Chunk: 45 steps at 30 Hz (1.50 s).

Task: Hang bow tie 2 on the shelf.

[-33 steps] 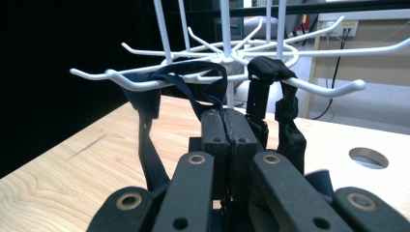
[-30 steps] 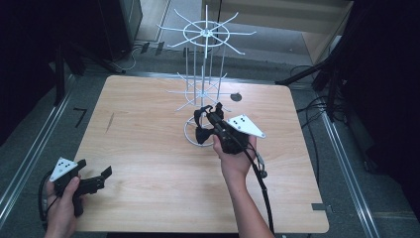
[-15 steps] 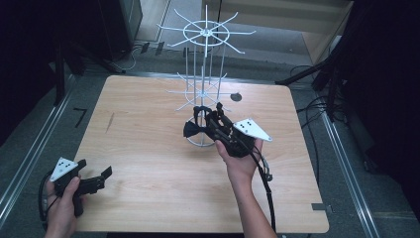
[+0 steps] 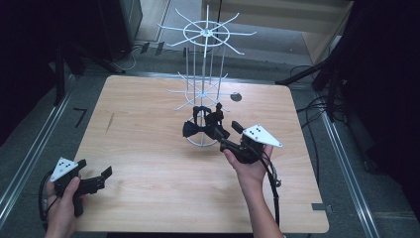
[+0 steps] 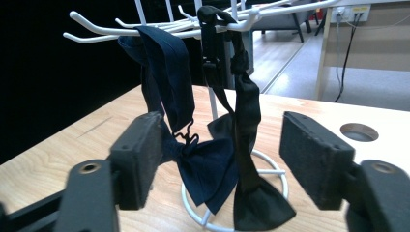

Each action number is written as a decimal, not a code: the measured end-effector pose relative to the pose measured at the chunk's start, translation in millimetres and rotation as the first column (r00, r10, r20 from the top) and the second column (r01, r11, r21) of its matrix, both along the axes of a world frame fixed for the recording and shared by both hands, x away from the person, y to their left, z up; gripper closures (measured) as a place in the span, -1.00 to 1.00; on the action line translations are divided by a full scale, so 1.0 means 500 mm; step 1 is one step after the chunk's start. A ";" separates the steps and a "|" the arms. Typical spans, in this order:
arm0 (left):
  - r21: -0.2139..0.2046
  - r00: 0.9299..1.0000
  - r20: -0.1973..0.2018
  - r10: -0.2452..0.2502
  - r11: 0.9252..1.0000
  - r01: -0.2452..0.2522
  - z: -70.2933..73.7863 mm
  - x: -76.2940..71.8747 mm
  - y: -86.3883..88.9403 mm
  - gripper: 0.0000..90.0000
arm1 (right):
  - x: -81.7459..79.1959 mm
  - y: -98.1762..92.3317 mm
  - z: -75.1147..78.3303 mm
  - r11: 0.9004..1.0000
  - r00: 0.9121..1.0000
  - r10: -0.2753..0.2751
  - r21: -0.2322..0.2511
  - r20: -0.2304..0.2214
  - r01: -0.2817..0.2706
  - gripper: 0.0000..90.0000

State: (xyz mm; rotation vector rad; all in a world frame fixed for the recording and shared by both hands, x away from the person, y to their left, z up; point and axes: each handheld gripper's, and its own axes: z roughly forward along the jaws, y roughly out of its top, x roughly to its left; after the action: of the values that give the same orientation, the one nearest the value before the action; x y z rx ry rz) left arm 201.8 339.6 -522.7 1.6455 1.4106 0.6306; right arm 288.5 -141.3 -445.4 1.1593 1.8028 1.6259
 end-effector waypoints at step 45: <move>0.001 1.000 0.000 0.000 1.000 0.000 0.000 0.000 0.000 -1.00 | -0.070 -0.198 -0.121 0.999 0.991 -0.037 0.021 -0.128 0.041 -1.00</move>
State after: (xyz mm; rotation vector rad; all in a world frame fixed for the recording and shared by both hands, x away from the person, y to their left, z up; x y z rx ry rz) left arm 201.8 339.4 -522.7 1.6466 1.4102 0.6311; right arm 253.4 -240.2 -505.9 1.3281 1.8306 1.5875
